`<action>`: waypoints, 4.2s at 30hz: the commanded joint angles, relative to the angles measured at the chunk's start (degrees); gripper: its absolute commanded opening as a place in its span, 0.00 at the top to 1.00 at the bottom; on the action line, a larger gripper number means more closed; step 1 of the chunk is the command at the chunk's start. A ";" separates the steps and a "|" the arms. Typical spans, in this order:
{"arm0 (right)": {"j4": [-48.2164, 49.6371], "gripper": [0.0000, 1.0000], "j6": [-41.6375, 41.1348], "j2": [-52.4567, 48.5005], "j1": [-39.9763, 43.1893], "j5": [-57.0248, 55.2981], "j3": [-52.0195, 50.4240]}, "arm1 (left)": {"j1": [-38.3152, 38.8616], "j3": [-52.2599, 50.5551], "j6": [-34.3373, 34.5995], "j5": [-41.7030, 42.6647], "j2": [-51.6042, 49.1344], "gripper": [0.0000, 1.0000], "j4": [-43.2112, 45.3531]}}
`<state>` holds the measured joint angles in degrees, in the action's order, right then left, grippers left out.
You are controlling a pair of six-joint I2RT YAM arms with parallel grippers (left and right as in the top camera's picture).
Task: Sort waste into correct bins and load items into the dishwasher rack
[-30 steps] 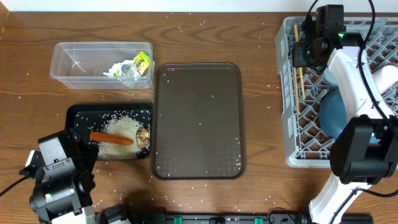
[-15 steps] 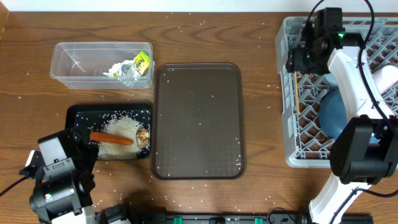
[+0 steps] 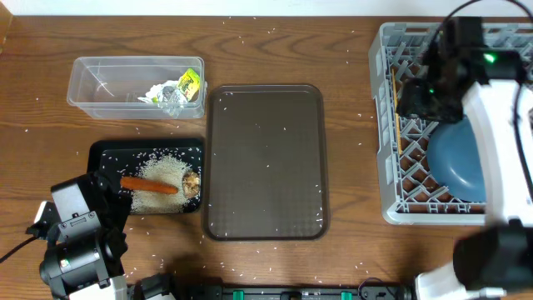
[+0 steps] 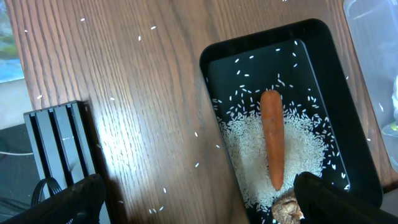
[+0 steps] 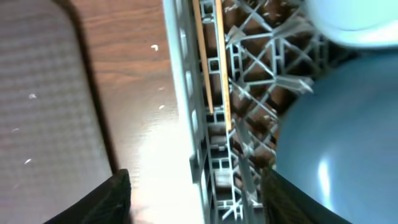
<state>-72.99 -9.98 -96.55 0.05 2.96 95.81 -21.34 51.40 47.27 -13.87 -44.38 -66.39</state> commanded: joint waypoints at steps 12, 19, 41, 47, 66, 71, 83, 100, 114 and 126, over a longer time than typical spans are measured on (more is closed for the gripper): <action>24.39 0.01 -16.00 31.95 -11.45 -5.70 -43.08 | -0.28 0.90 -0.74 -0.48 -0.09 0.02 -0.22; 31.91 0.01 -25.46 34.67 -11.50 -5.70 -52.41 | -0.28 0.90 -0.74 -0.50 -0.09 0.02 -0.22; 32.89 0.01 -28.57 34.29 -11.50 -5.75 -55.10 | -0.28 0.90 -0.74 -0.48 -0.09 0.02 -0.22; 32.48 0.01 -28.50 34.29 -11.50 -5.77 -55.10 | -0.28 0.90 -0.74 -0.50 -0.11 0.02 -0.22; 62.23 0.01 -11.74 54.45 -11.32 4.39 -74.29 | -0.28 0.90 -0.74 -0.50 -0.11 0.02 -0.22; 68.59 0.01 -7.85 64.72 -10.60 4.37 -81.33 | -0.28 0.90 -0.74 -0.48 -0.11 0.02 -0.24; 76.30 0.01 -7.72 82.36 -4.66 4.59 -91.49 | -0.28 0.90 -0.74 -0.50 -0.11 0.02 -0.22; 74.60 0.01 5.40 96.15 1.01 1.11 -95.49 | -0.28 0.90 -0.74 -0.48 -0.11 0.02 -0.22; 68.70 0.01 7.87 96.28 2.23 -1.31 -95.49 | -0.28 0.90 -0.74 -0.50 -0.11 0.02 -0.22; 68.83 0.01 9.86 96.28 2.23 -1.25 -95.49 | -0.28 0.90 -0.74 -0.48 -0.11 0.02 -0.22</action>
<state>-3.90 -1.43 -0.67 1.93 2.55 0.40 -21.32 51.46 47.27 -13.85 -44.47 -66.41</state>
